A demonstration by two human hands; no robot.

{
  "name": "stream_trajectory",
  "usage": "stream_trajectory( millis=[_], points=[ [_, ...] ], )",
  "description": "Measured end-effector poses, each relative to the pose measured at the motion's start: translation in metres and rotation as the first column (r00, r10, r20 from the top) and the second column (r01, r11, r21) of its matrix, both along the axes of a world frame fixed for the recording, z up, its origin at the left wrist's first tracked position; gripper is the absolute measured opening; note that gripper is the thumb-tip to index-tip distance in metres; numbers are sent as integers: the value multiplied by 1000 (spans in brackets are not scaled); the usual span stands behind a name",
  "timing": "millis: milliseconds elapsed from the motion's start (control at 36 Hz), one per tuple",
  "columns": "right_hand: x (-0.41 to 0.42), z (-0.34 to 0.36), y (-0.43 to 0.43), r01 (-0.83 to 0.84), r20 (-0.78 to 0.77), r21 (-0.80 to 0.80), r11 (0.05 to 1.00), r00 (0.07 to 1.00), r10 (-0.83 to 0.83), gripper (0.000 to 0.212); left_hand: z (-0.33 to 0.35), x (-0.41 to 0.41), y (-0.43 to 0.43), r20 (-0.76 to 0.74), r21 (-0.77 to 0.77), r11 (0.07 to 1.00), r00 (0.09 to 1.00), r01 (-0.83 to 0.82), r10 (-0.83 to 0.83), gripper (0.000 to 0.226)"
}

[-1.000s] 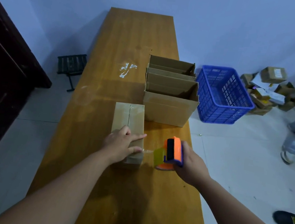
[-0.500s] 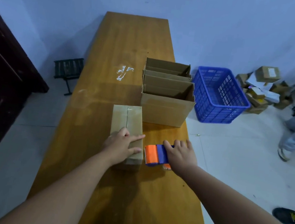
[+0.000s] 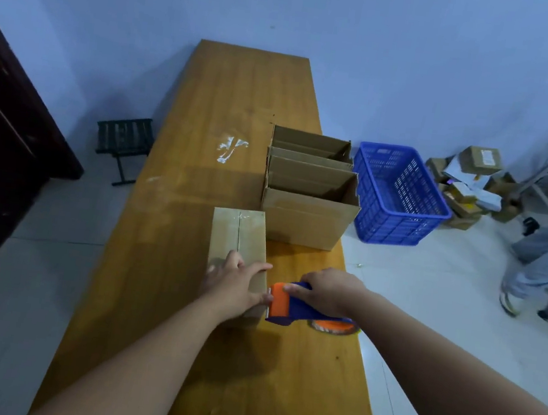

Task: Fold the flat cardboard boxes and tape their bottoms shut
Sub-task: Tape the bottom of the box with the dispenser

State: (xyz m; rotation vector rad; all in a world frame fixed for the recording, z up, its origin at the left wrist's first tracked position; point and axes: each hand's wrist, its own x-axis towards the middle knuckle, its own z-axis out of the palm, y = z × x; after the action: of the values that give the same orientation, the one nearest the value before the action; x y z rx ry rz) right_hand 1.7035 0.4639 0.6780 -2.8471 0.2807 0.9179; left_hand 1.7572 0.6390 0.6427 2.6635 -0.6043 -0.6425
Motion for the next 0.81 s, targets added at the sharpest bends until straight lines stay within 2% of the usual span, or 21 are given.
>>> stream_trajectory(
  millis=[111, 194, 333, 417, 611, 806],
  points=[
    [15, 11, 6, -44, -71, -50, 998, 997, 41, 58, 1, 1, -1, -24, -10, 1000, 1000, -8, 7, 59],
    [27, 19, 6, -30, -275, 59, 998, 960, 46, 52, 4, 0, 1, -33, -26, 1000, 999, 10, -11, 61],
    [43, 24, 10, 6, -421, 50, 999, 907, 15, 64, 7, 4, 3, -81, -61, 998, 997, 12, -17, 61],
    [53, 36, 17, 0, -494, 44, 999, 869, 22, 57, 8, 7, 3, -127, -79, 997, 992, 10, -20, 58],
    [69, 41, 25, 6, -554, 39, 999, 833, 17, 48, 6, 9, 5, -155, -64, 998, 988, 18, -28, 57],
    [68, 41, 29, -27, -538, 34, 999, 842, 41, 39, 5, 10, 7, -160, -113, 994, 987, 11, -29, 48]
  ],
)
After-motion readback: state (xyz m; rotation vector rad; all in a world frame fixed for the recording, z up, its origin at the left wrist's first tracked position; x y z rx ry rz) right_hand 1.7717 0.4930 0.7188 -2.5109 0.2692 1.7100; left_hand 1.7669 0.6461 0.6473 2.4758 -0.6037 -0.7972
